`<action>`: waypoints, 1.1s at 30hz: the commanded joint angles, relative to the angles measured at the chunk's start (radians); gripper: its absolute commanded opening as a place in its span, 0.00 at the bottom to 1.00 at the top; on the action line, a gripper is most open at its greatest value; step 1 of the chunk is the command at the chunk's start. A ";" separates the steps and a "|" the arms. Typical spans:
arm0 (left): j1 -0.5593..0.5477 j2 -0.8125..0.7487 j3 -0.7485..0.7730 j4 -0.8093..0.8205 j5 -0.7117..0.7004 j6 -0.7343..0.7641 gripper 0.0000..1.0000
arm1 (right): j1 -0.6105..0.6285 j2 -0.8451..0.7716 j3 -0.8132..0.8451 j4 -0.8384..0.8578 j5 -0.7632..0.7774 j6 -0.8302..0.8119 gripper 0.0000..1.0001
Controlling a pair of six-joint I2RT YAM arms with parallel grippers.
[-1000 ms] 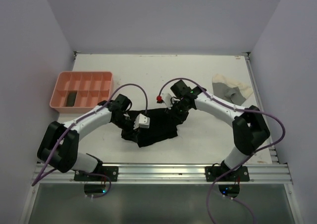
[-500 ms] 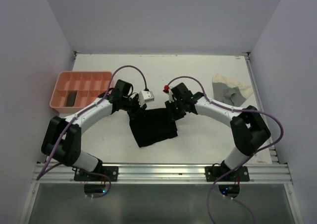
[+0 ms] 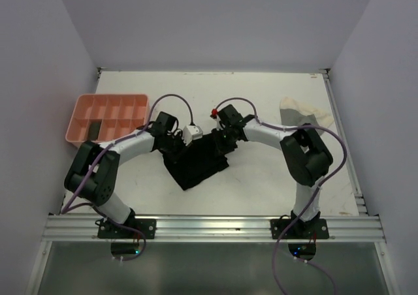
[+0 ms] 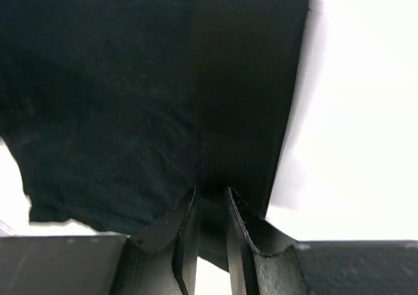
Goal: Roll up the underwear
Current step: Fold the underwear
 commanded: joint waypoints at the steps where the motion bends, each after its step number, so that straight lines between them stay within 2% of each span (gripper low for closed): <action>1: 0.022 -0.073 -0.017 0.007 -0.020 -0.021 0.16 | -0.030 0.067 0.165 -0.072 0.051 -0.110 0.25; 2: 0.031 -0.112 -0.014 0.010 -0.025 -0.033 0.17 | -0.037 0.063 0.235 -0.090 0.080 -0.121 0.25; 4: 0.039 -0.157 0.001 0.025 -0.033 -0.047 0.24 | -0.048 0.040 0.281 -0.112 0.091 -0.130 0.25; 7: 0.039 -0.217 0.043 0.057 -0.020 -0.073 0.30 | -0.065 -0.083 0.267 -0.065 0.114 -0.060 0.22; 10: 0.011 -0.211 0.095 0.084 -0.045 -0.107 0.32 | -0.079 -0.261 0.112 0.064 0.148 0.113 0.18; 11: -0.010 -0.190 0.106 0.091 -0.051 -0.130 0.33 | -0.082 -0.302 0.003 0.103 0.152 0.167 0.18; 12: -0.021 -0.176 0.126 0.107 -0.059 -0.142 0.34 | -0.083 -0.353 -0.056 0.139 0.158 0.284 0.18; 13: -0.032 -0.161 0.135 0.116 -0.066 -0.154 0.34 | -0.082 -0.424 -0.116 0.225 0.152 0.333 0.18; 15: -0.063 -0.116 0.158 0.140 -0.077 -0.194 0.35 | -0.082 -0.495 -0.277 0.316 0.178 0.479 0.14; 17: -0.089 -0.081 0.169 0.157 -0.088 -0.226 0.36 | -0.082 -0.577 -0.435 0.383 0.175 0.569 0.02; 19: -0.109 -0.062 0.176 0.194 -0.114 -0.246 0.35 | -0.082 -0.640 -0.535 0.508 0.207 0.690 0.00; 20: -0.128 -0.046 0.179 0.203 -0.122 -0.257 0.35 | -0.082 -0.649 -0.617 0.552 0.215 0.725 0.00; 26: -0.220 0.017 0.186 0.251 -0.198 -0.277 0.33 | -0.080 -0.655 -0.761 0.744 0.272 0.896 0.00; 33: -0.265 0.111 0.228 0.254 -0.249 -0.302 0.32 | -0.073 -0.580 -0.781 0.924 0.258 0.953 0.00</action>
